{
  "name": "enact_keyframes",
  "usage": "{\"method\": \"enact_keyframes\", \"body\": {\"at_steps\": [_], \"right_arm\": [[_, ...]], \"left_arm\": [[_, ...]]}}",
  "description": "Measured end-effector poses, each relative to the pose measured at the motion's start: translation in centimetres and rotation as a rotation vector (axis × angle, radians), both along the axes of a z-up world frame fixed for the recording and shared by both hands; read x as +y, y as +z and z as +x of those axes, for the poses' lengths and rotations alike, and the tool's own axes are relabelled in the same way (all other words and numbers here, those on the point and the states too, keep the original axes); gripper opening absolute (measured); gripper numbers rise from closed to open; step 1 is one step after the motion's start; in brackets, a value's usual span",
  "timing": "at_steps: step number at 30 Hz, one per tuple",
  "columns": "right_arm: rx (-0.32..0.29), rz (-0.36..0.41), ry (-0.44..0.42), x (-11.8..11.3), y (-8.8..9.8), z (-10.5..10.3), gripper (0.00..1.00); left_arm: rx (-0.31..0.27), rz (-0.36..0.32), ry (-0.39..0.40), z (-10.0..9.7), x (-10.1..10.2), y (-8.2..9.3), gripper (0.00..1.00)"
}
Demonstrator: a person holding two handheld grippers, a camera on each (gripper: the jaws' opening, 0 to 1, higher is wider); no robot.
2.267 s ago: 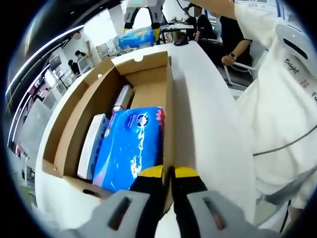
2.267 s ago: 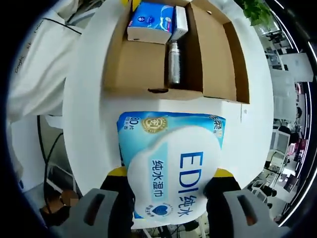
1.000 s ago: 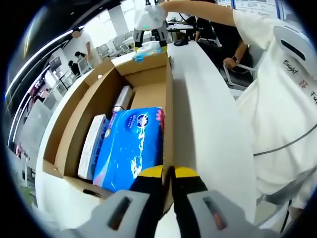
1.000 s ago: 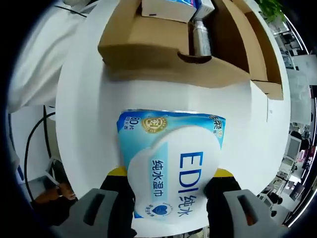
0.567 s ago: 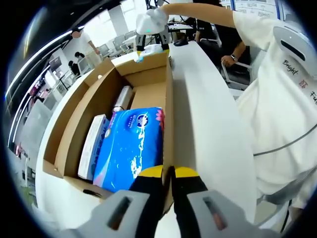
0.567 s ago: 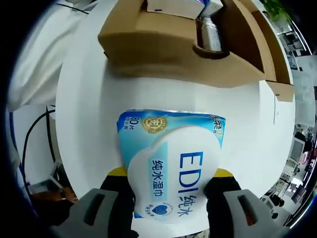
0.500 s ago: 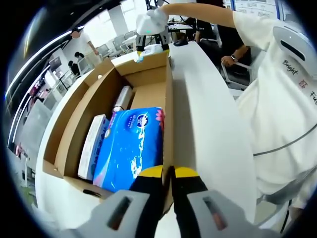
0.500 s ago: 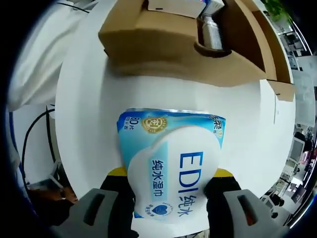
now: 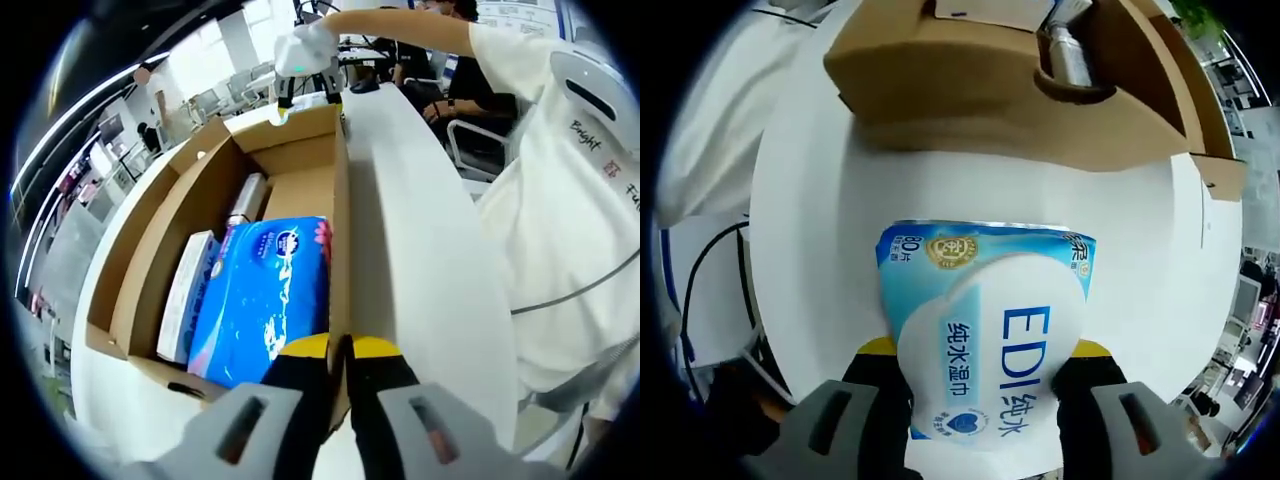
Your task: Operate the shoe box by opening the lid, removing the specified soft item, and placing it in the target area until the item is outside and the box remains undamaged.
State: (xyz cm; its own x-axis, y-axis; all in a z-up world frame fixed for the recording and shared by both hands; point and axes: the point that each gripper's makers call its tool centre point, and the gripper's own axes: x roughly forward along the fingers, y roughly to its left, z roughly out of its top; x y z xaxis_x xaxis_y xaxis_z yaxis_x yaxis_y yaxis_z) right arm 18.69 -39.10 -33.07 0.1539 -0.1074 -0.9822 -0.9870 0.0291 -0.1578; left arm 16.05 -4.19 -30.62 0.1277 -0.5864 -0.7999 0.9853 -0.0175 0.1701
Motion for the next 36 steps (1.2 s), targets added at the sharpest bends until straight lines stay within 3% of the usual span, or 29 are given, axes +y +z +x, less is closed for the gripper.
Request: {"method": "enact_keyframes", "body": {"at_steps": [9, 20, 30, 36], "right_arm": [[0.018, 0.002, 0.016, 0.2, -0.2, -0.2, 0.59], [-0.005, -0.008, 0.011, -0.1, 0.6, -0.2, 0.59], [-0.035, 0.027, -0.030, -0.1, 5.2, -0.1, 0.48], [-0.072, 0.069, -0.038, 1.1, 7.3, -0.3, 0.46]], "left_arm": [[-0.002, 0.000, -0.003, 0.0, 0.0, 0.0, 0.04], [-0.004, 0.000, 0.000, 0.0, 0.0, 0.0, 0.05], [-0.009, -0.001, 0.001, 0.0, 0.0, 0.0, 0.05], [0.006, -0.016, 0.002, 0.1, 0.0, 0.1, 0.05]]}}
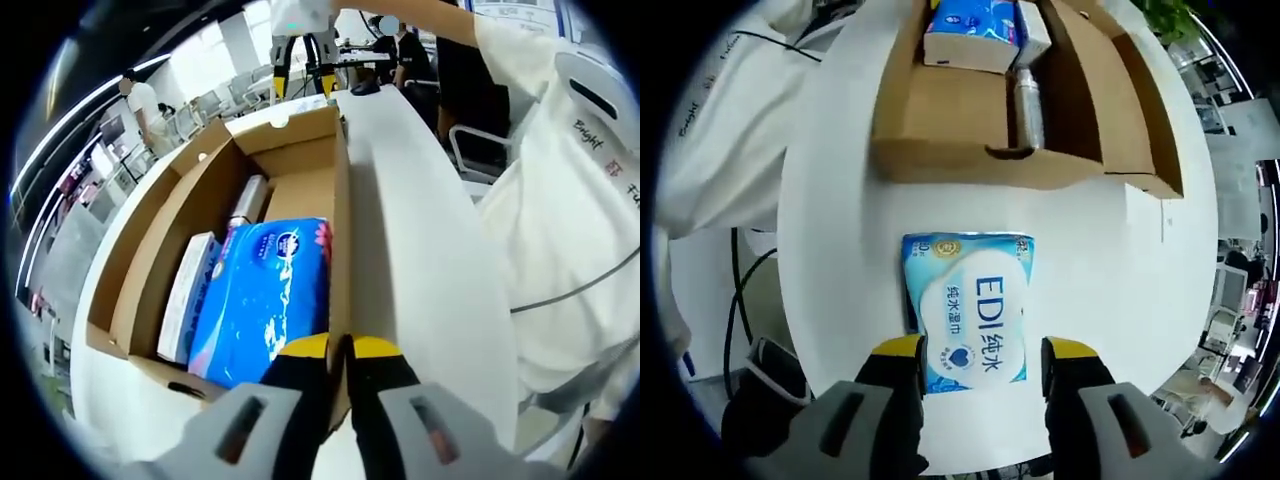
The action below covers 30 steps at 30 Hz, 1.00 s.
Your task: Operate the shoe box by opening the lid, removing the specified soft item, and placing it in the target area until the item is outside and the box remains undamaged.
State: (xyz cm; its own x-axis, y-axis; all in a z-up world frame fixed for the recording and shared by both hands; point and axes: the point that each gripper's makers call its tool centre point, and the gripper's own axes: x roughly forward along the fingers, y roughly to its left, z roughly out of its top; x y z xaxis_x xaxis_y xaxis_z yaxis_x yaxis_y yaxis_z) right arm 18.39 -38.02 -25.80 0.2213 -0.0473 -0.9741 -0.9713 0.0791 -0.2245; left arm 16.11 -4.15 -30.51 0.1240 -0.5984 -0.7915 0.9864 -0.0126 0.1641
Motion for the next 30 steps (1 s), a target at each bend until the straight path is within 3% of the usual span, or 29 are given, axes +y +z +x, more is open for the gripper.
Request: {"method": "enact_keyframes", "body": {"at_steps": [3, 5, 7, 10, 12, 14, 17, 21, 24, 30], "right_arm": [[-0.015, 0.009, -0.002, 0.3, 0.7, 0.3, 0.45], [-0.057, 0.070, -0.034, 1.0, 1.4, 1.0, 0.45], [-0.088, 0.090, -0.003, 1.2, 2.2, 1.4, 0.45], [-0.118, 0.228, -0.048, 3.2, 2.6, 2.7, 0.44], [-0.114, 0.194, -0.066, 3.1, 2.4, 2.8, 0.44], [-0.148, 0.131, 0.028, 3.3, 2.7, 3.2, 0.41], [-0.147, 0.189, 0.016, 4.9, 3.5, 3.1, 0.38], [-0.222, 0.301, 0.025, 7.7, 4.8, 4.0, 0.33], [-0.276, 0.278, 0.074, 8.4, 4.3, 4.3, 0.30], [-0.360, 0.280, 0.058, 9.1, 4.8, 5.3, 0.28]], "left_arm": [[-0.003, 0.004, -0.005, 0.0, 0.0, 0.0, 0.05], [0.001, 0.005, -0.005, 0.0, -0.1, -0.1, 0.04], [0.008, 0.009, -0.004, 0.0, -0.1, -0.1, 0.04], [-0.007, 0.005, -0.005, -0.1, 0.0, -0.1, 0.04], [-0.003, 0.006, 0.002, 0.0, -0.1, -0.1, 0.04], [0.002, 0.009, 0.000, 0.0, -0.1, -0.1, 0.04], [0.010, 0.011, 0.000, 0.0, -0.1, -0.1, 0.04], [0.017, 0.012, 0.007, 0.1, -0.1, -0.1, 0.04], [0.023, 0.022, 0.012, 0.1, -0.2, -0.2, 0.04], [0.046, 0.024, 0.012, 0.1, -0.1, -0.2, 0.03]]}}
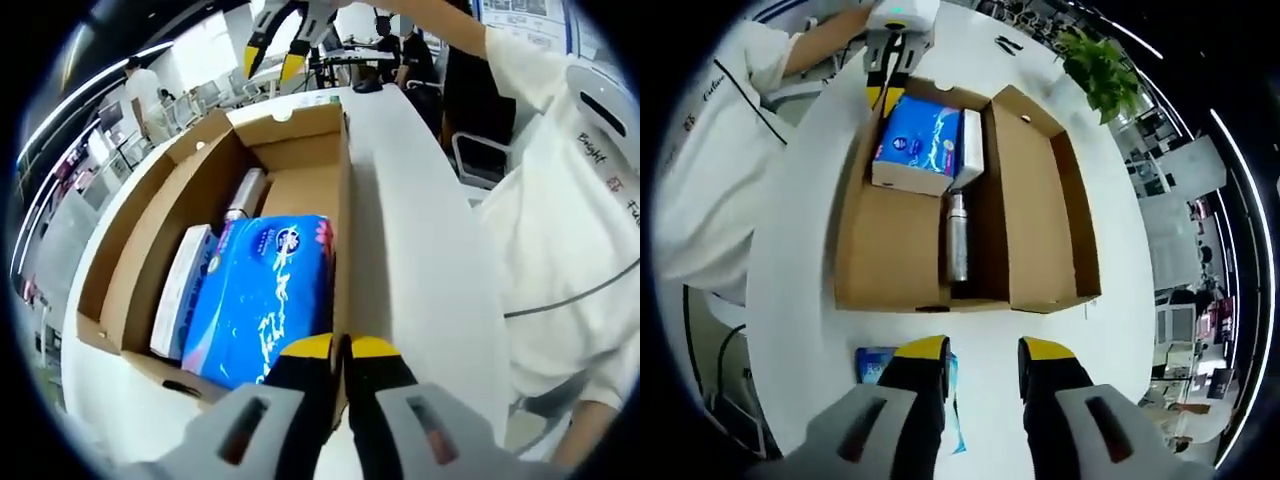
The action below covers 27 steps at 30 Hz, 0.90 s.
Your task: Operate the shoe box by opening the lid, removing the specified soft item, and placing it in the target area until the item is outside and the box remains undamaged.
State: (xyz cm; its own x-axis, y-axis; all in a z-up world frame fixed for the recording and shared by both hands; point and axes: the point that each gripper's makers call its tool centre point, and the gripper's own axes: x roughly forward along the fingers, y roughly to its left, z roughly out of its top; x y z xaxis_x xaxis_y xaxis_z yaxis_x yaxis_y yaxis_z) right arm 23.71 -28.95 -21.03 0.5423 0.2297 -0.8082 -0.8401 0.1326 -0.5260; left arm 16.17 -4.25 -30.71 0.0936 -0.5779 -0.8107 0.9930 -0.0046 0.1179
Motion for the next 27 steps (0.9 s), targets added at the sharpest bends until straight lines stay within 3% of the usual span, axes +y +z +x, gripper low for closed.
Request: {"method": "enact_keyframes", "body": {"at_steps": [2, 3, 5, 6, 7, 9, 12, 18, 21, 26, 27], "right_arm": [[-0.048, 0.048, -0.009, 0.8, 0.6, 0.4, 0.28], [-0.103, 0.100, -0.059, 1.2, 1.2, 1.1, 0.27], [-0.137, 0.206, -0.242, 1.3, 1.3, 1.2, 0.25], [-0.142, 0.227, -0.227, 1.9, 1.2, 1.0, 0.25], [-0.123, 0.247, -0.139, 3.4, 0.7, 0.5, 0.25], [-0.116, 0.299, -0.193, 3.7, 0.4, 0.8, 0.25], [-0.121, 0.278, -0.170, 4.1, 0.1, 0.8, 0.25], [-0.164, 0.314, -0.162, 4.8, 1.3, 0.7, 0.24], [-0.157, 0.495, -0.250, 5.1, 1.5, 0.4, 0.23], [-0.223, 0.546, -0.198, 6.1, 0.8, 0.9, 0.24], [-0.213, 0.552, -0.206, 6.3, 0.7, 0.9, 0.24]], "left_arm": [[-0.017, -0.003, -0.015, -0.1, 0.0, 0.0, 0.03], [-0.016, -0.005, -0.012, -0.1, 0.0, 0.0, 0.03], [-0.023, -0.010, -0.018, -0.1, 0.0, 0.0, 0.03], [-0.027, -0.012, -0.023, -0.1, 0.0, 0.0, 0.03], [-0.018, -0.013, -0.014, -0.1, 0.0, 0.0, 0.03], [-0.014, -0.005, -0.001, 0.0, -0.1, 0.0, 0.03], [-0.040, -0.019, -0.019, -0.1, 0.0, 0.0, 0.03], [-0.015, -0.006, -0.014, -0.1, 0.0, 0.0, 0.02], [-0.017, -0.012, -0.010, -0.1, 0.0, 0.1, 0.03], [0.022, 0.015, 0.001, -0.2, 0.1, 0.0, 0.02], [0.015, 0.020, -0.006, -0.3, 0.1, -0.1, 0.02]]}}
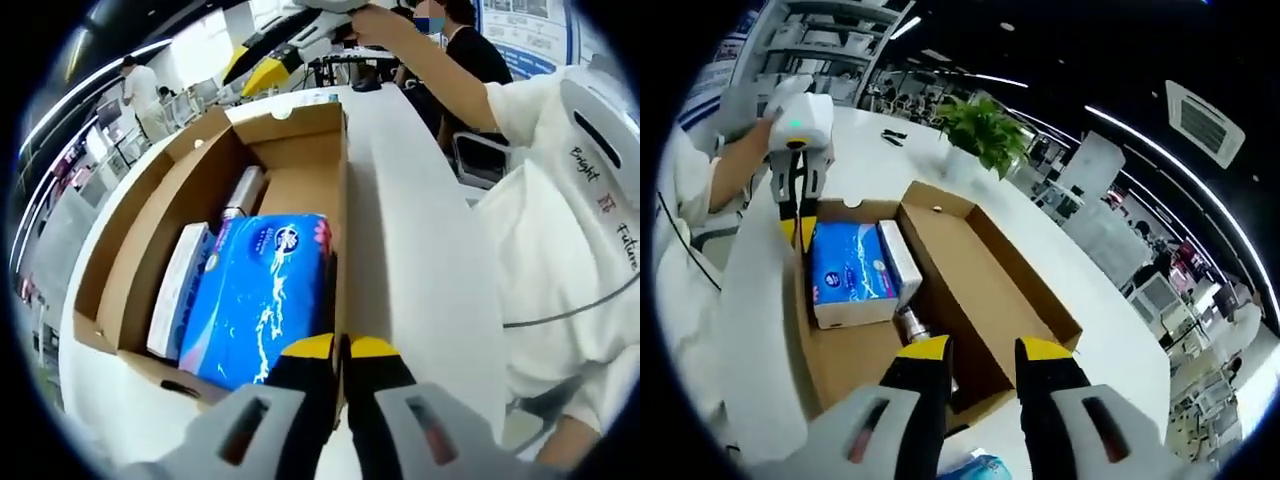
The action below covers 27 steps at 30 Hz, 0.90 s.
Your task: Operate the shoe box by opening the lid, removing the specified soft item, and placing it in the target area until the item is outside and the box remains undamaged.
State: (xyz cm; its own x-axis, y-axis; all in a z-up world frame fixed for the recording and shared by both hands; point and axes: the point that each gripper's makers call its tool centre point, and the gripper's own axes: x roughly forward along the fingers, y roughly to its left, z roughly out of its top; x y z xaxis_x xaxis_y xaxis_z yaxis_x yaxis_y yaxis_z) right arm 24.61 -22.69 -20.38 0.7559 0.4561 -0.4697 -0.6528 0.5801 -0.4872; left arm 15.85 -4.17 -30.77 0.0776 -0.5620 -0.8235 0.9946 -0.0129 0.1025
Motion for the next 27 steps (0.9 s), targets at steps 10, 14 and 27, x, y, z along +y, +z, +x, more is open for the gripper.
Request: {"method": "enact_keyframes", "body": {"at_steps": [10, 14, 27], "right_arm": [[0.029, -0.072, 0.047, 2.1, -1.3, 0.4, 0.32], [-0.020, -0.159, 0.067, 2.7, -2.1, 0.8, 0.27], [0.037, -0.319, 0.149, 4.9, -5.2, 1.7, 0.26]], "left_arm": [[0.019, -0.010, -0.006, -0.1, 0.1, 0.1, 0.01], [0.024, -0.006, -0.010, -0.3, 0.1, 0.1, 0.01], [0.016, -0.021, -0.004, -0.2, -0.1, 0.2, 0.01]]}}
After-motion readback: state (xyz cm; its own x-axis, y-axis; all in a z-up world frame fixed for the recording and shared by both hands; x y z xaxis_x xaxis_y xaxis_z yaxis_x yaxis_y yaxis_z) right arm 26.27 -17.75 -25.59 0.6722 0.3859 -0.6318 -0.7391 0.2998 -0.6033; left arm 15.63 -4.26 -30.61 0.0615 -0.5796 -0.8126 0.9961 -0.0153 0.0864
